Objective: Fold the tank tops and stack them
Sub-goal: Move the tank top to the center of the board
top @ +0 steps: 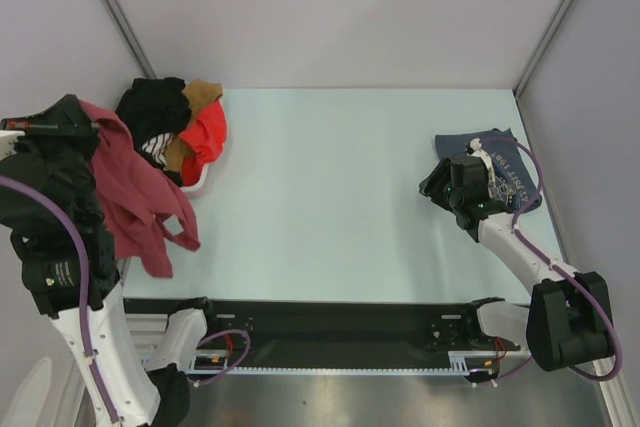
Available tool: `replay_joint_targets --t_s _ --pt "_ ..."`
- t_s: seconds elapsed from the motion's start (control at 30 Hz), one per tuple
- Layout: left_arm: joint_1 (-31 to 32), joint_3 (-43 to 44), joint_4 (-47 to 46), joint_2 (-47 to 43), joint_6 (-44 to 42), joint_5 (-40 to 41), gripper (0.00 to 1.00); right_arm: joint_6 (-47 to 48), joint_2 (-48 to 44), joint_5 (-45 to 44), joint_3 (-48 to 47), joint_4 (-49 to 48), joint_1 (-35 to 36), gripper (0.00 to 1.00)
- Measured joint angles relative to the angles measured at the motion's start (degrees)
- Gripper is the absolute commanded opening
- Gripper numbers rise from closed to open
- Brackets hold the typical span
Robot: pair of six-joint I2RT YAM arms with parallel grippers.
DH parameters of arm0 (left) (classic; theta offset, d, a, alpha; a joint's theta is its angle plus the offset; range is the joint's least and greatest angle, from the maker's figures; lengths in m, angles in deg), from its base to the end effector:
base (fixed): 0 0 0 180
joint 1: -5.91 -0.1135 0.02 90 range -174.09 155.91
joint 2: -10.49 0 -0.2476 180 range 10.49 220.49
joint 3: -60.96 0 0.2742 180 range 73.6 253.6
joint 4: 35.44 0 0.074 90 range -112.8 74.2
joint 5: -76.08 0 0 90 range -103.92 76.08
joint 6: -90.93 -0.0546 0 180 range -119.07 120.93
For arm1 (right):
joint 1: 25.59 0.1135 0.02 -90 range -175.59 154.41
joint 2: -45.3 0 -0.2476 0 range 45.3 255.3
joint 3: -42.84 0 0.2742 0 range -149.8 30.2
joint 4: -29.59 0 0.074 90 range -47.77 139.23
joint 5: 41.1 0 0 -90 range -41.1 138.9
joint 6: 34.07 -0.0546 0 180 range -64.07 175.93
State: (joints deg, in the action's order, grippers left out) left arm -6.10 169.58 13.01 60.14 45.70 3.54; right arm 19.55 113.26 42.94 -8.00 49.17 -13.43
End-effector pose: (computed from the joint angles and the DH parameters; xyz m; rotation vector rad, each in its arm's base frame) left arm 0.1189 0.0420 0.5602 -0.8788 1.0909 -0.2643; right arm 0.2867 0.0560 0.1856 0.5247 2.1677 0.3541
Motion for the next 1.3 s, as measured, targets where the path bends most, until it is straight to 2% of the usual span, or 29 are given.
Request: replay_joint_targets --t_s 0.23,0.37,0.47,0.57,0.63,0.8,1.0,1.07,1.2,1.3 --pt "0.00 -4.66 -9.86 -5.09 3.15 -13.51 0.00 0.00 0.70 0.07 0.00 -0.04 0.00 0.58" --pt "0.46 -11.91 -17.84 -6.29 7.78 -22.36 0.00 0.00 0.79 0.24 0.00 -0.07 0.00 0.58" --pt "5.86 -18.03 -20.48 -5.49 9.20 -23.89 0.00 0.02 0.79 0.24 0.00 -0.20 0.00 0.58" --pt "17.70 -22.21 -20.94 -3.26 8.79 -20.50 0.00 0.26 0.79 0.63 0.00 -0.57 0.11 0.57" --pt "26.23 -24.41 -21.46 -1.16 8.24 -17.40 0.00 0.96 0.79 1.44 0.00 -1.42 0.57 0.49" --pt "43.54 -26.88 -21.92 3.67 6.08 -7.41 0.00 3.34 -0.55 2.91 0.52 -4.70 4.90 0.49" --pt "67.91 -29.05 -29.24 5.84 -3.74 14.95 0.00 5.14 -3.69 2.67 1.57 -6.91 6.88 0.50" --pt "71.14 -29.24 -31.41 5.40 -6.58 21.20 0.00 5.27 -3.89 2.27 1.66 -7.23 6.88 0.50" --pt "71.49 -29.00 -34.91 4.11 -11.23 30.60 0.00 5.42 -3.89 1.86 1.77 -7.43 6.86 0.50" --pt "71.52 -25.83 -35.78 5.62 -13.94 34.56 0.00 5.42 -3.89 1.73 1.77 -7.65 6.86 0.50"
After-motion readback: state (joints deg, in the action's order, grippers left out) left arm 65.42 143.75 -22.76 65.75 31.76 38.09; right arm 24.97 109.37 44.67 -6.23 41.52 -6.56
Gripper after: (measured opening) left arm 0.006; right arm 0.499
